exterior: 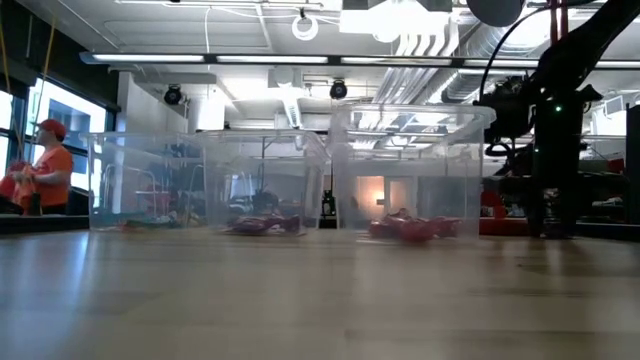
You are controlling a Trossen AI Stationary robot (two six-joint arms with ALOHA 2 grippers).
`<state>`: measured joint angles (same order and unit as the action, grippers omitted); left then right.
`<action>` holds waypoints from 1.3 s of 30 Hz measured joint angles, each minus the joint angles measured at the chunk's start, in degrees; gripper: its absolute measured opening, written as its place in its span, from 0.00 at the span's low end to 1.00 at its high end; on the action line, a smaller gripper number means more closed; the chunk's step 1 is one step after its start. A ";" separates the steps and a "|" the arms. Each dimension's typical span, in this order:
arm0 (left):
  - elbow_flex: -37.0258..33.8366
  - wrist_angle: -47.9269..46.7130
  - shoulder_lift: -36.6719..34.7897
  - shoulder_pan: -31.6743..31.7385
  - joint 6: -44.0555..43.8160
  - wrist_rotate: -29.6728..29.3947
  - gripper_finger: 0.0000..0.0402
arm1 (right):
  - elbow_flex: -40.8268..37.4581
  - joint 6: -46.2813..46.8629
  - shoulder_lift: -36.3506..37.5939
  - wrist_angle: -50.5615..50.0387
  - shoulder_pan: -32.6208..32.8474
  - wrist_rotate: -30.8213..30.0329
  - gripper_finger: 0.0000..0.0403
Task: Sort candy
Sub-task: Put the violet candy into the top center transparent bin
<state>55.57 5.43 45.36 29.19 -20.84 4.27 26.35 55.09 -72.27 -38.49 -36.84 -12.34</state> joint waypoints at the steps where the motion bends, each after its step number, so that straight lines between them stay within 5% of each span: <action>1: 0.00 -0.02 0.00 0.00 0.00 0.00 0.53 | 0.00 0.50 0.00 -0.28 1.24 0.02 0.42; 4: 0.00 0.00 0.00 0.00 0.12 0.00 0.53 | 0.02 1.00 0.22 -1.24 4.53 0.33 0.13; 6: 0.00 0.02 -0.06 0.00 0.82 0.00 0.53 | 0.19 1.28 0.93 -2.66 6.43 0.62 0.05; 10: 0.00 0.64 -0.68 0.00 2.98 0.00 0.53 | 4.05 2.91 3.18 -15.22 9.30 1.68 0.07; 15: 0.00 0.70 -1.12 0.04 6.48 -0.10 0.53 | 13.56 2.93 7.98 -25.36 12.78 -6.00 0.02; 20: 0.00 -0.21 -1.20 0.04 8.55 -0.60 0.53 | 23.74 2.79 12.03 -21.23 15.70 -15.49 0.05; 23: 0.00 -1.46 -1.18 0.04 8.59 -0.59 0.53 | 26.95 -1.68 12.72 -7.44 16.77 -18.47 0.04; 28: 0.00 -3.19 -1.17 0.02 7.71 -0.55 0.53 | 27.10 -10.91 9.25 23.40 16.65 -11.44 0.03; 35: 0.00 -3.13 -2.09 0.01 4.57 4.49 0.53 | 27.07 -14.34 -6.10 57.93 16.65 2.50 0.04; 39: 0.00 -3.54 -4.16 0.00 4.57 4.61 0.53 | 30.38 -11.58 -16.39 67.76 16.67 9.35 0.04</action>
<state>55.57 1.89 41.21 29.19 -16.27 8.88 56.73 43.51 -88.66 29.26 -20.16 -2.99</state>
